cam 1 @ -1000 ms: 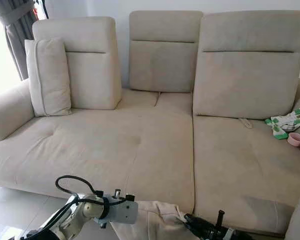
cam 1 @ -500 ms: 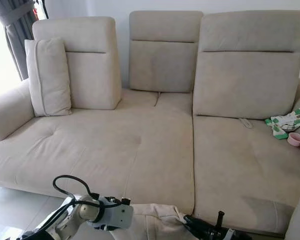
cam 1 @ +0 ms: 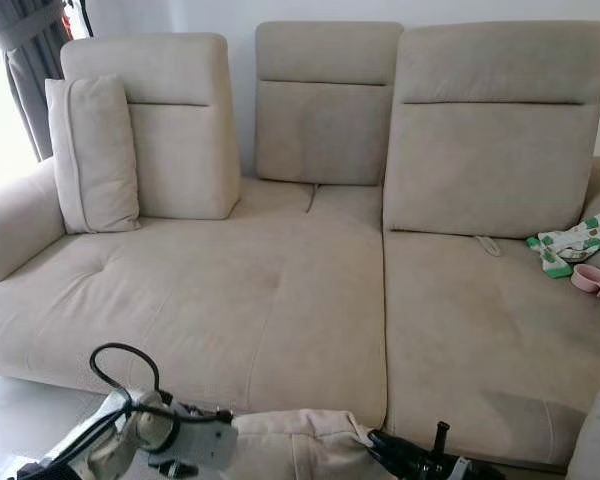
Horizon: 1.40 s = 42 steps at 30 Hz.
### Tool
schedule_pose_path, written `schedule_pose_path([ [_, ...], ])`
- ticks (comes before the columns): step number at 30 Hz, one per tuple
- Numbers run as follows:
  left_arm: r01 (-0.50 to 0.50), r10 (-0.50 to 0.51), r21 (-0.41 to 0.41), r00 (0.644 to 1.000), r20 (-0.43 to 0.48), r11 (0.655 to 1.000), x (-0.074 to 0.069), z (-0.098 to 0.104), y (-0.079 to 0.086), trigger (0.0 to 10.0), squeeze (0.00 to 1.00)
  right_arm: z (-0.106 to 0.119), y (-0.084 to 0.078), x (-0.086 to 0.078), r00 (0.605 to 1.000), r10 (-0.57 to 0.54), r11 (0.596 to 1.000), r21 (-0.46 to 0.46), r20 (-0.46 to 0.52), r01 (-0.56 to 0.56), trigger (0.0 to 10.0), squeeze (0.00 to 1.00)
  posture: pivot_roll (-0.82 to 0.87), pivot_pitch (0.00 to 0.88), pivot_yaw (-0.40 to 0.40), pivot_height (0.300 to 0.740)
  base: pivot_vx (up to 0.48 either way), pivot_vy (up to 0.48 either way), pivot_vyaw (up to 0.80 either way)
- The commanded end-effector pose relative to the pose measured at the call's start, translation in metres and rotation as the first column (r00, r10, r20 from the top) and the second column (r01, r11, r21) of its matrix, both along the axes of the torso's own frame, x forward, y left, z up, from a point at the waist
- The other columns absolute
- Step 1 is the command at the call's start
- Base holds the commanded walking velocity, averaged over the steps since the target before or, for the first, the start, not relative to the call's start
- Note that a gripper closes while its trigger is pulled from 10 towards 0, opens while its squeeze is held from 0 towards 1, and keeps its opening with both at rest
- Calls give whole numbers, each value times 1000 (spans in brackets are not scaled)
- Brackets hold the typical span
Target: Move the pillow to the sofa from floor
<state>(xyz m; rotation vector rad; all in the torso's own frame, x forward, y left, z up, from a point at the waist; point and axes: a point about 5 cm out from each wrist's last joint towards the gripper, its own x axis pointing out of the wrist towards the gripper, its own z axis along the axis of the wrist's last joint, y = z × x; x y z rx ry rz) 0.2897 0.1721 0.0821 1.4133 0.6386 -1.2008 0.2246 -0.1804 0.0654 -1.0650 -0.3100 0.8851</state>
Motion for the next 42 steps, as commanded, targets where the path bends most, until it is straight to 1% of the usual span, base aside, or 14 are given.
schedule_pose_path([
  [1, 10, -9, 4, 999, -31, 1000, -6, -3, -2, 10000, 0, 7, 7, 1, 999, 22, 999, 30, 38, -23, 10000, 0, 196, 0, 38, 551, 0, 0, 0],
  [4, 12, -12, -2, 999, -35, 1000, -7, -3, -5, 10000, 0, 7, 6, 1, 999, 19, 999, 29, 39, -20, 10000, 0, 195, 0, 39, 551, 0, 0, 0],
  [5, 18, -18, -12, 999, -39, 1000, -8, -2, -8, 10000, 0, 6, 6, 2, 999, 18, 999, 28, 40, -19, 10000, 0, 195, 0, 38, 551, 0, 0, 0],
  [8, 29, -30, -32, 999, -19, 999, -8, -4, -16, 10000, 0, 7, 9, 3, 999, 17, 999, 29, 46, -18, 10000, 0, 197, 0, 38, 551, 0, 0, 0],
  [13, 20, -20, -65, 1000, -4, 998, -7, -1, -21, 10000, 0, 8, 9, 4, 999, 17, 999, 31, 49, -19, 10000, 0, 201, 0, 38, 551, 0, 0, 0],
  [21, 18, -19, -46, 999, -37, 999, -13, -10, -21, 10000, 0, 10, 12, 6, 998, 21, 999, 39, 62, -24, 10000, 0, 201, 0, 40, 551, 0, 0, 0],
  [22, 12, -15, -47, 998, -56, 999, -16, -13, -21, 0, 0, 11, 13, 6, 997, 21, 999, 44, 69, -24, 10000, 0, 201, 0, 40, 551, 0, 0, 0],
  [29, 13, -16, -49, 998, -63, 999, -16, -13, -21, 0, 0, 12, 13, 6, 997, 20, 999, 49, 77, -24, 10000, 0, 202, 0, 41, 551, 0, 0, 0],
  [35, 20, -22, -77, 999, -34, 997, -12, -8, -25, 0, 0, 16, 13, 9, 994, 0, 998, 69, 105, -7, 10000, 0, 200, 0, 41, 551, 0, 0, 0],
  [39, 31, -30, -85, 1000, 4, 996, -9, -3, -27, 0, 0, 18, 13, 10, 994, -16, 996, 87, 111, 6, 10000, 0, 197, 0, 39, 551, 0, 0, 0],
  [41, 32, -27, -87, 998, 48, 996, -4, 2, -29, 0, 0, 22, 14, 12, 992, -17, 996, 93, 121, 6, 10000, 0, 196, 0, 39, 551, 0, 0, 0],
  [42, 37, -30, -101, 996, 79, 994, 0, 7, -32, 0, 0, 24, 15, 13, 992, -18, 995, 99, 129, 5, 10000, 0, 196, 0, 38, 551, 0, 0, 0],
])
